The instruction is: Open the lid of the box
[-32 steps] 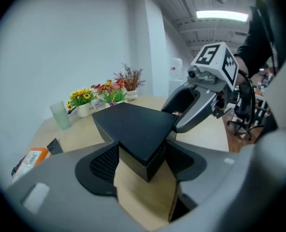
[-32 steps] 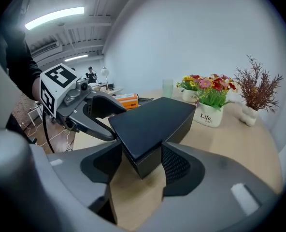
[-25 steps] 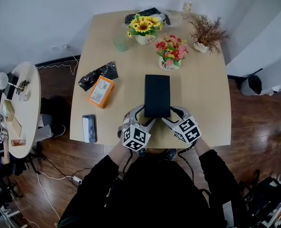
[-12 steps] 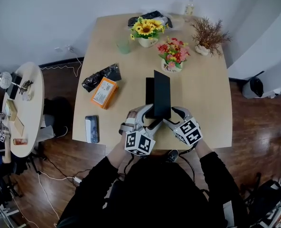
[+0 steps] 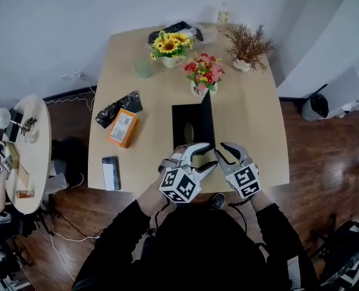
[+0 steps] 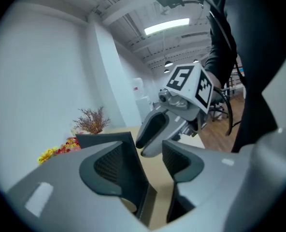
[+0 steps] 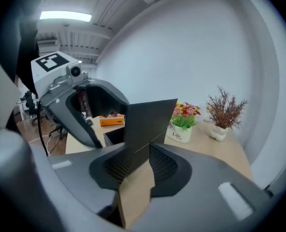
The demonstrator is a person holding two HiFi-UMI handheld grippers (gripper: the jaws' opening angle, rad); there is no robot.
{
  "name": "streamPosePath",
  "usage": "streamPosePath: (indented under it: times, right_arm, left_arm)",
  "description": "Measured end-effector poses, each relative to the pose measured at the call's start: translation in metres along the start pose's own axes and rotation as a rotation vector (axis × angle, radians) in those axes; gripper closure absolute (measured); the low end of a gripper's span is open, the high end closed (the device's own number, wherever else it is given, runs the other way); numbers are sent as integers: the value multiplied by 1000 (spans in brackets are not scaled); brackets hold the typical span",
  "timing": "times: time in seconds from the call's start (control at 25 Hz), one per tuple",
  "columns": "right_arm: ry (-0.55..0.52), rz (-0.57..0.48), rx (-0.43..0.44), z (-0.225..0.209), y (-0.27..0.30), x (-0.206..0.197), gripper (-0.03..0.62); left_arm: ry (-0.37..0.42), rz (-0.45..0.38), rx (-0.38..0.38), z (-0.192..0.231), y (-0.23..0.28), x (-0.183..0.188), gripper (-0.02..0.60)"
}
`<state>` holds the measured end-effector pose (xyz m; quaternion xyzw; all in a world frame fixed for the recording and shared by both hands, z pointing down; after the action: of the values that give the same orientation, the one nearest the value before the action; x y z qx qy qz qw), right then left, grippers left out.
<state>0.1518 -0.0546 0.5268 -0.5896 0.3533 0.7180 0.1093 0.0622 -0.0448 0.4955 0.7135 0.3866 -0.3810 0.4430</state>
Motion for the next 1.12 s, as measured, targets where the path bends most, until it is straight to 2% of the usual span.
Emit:
streamPosePath:
  times: [0.08, 0.16, 0.24, 0.32, 0.44, 0.56, 0.68, 0.8, 0.88, 0.96, 1.12]
  right_arm:
    - [96, -29, -20, -9, -3, -2, 536]
    - [232, -63, -47, -19, -7, -4, 544]
    - [350, -72, -78, -31, -14, -12, 557]
    - [387, -32, -119, -45, -21, -29, 560]
    - [366, 57, -200, -61, -34, -58, 560]
    - [381, 57, -254, -67, -58, -69, 559]
    - [356, -17, -289, -64, -83, -50, 560]
    - [290, -131, -293, -57, -98, -11, 566]
    - [263, -224, -263, -49, -101, 21, 568]
    - [243, -307, -226, -39, -103, 56, 569]
    - [189, -390, -144, -17, -102, 100, 569]
  left_arm:
    - [-22, 42, -38, -6, 8, -11, 339]
    - [-37, 94, -37, -7, 17, -25, 339]
    - [-67, 114, -9, -6, 17, -30, 339]
    - [-115, 94, 46, -4, 4, -26, 339]
    - [-190, 73, 177, 1, -33, -25, 341]
    - [-284, 82, 313, 7, -76, -33, 350]
    - [-388, 73, 452, 13, -118, -39, 382]
    - [-479, 31, 605, 18, -154, -39, 486]
    - [-527, -5, 678, 19, -170, -34, 522]
    - [-546, -38, 709, 18, -179, -26, 540]
    - [-561, -82, 679, 10, -180, -7, 541]
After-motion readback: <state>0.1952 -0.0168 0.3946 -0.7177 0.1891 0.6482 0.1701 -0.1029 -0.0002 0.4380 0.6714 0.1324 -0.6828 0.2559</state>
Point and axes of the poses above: the fingertips, and each gripper's own axes: y forward along the fingers, z to its left, x out of its top, the point moved 6 cm from there along -y, backward along the fingers, and after that the axes turned 6 degrees about -z, right-handed, at the moved point
